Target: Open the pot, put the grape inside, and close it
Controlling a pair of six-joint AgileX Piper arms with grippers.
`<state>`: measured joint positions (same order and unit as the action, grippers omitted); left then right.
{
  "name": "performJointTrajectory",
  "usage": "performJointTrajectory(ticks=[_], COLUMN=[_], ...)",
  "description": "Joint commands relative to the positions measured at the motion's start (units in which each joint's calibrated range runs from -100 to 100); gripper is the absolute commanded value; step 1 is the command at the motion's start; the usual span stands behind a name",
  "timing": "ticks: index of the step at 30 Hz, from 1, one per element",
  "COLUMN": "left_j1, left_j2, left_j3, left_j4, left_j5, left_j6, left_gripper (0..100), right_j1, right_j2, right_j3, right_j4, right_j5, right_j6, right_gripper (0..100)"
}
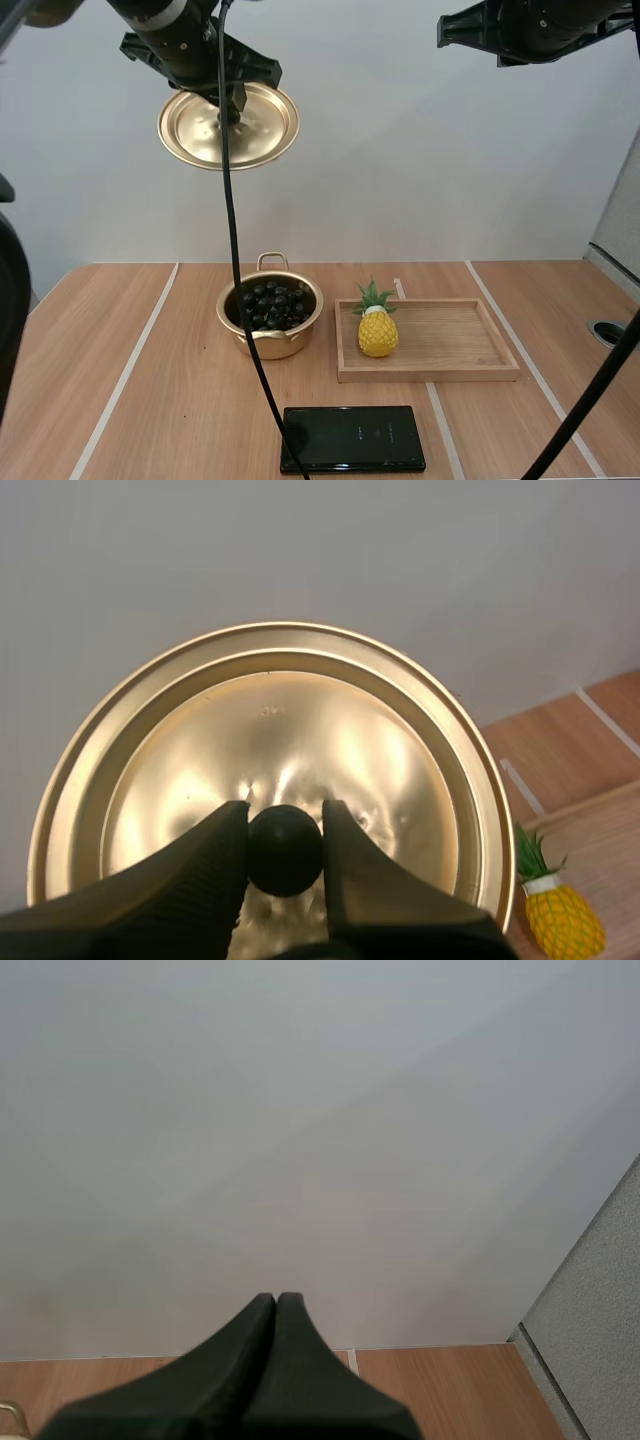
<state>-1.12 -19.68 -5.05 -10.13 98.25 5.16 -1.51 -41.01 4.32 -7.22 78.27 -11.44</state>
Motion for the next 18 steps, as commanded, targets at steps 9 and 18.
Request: performJointTrajectory(ticks=[9, 18], left_j1=[-0.02, -0.02], left_j2=[1.4, 1.4], left_j3=[15.0, 26.5], left_j4=[-3.4, -6.0], left_j5=[-8.4, -15.4], left_j6=[4.3, 8.9], left_gripper=[0, 0], right_j1=[-0.2, -0.2], right_j2=[-0.9, -0.9], right_j3=[-0.4, -0.4], right_j4=[-0.4, -0.3], right_j5=[0.2, 1.7], right_j6=[0.0, 0.0], right_gripper=[0, 0])
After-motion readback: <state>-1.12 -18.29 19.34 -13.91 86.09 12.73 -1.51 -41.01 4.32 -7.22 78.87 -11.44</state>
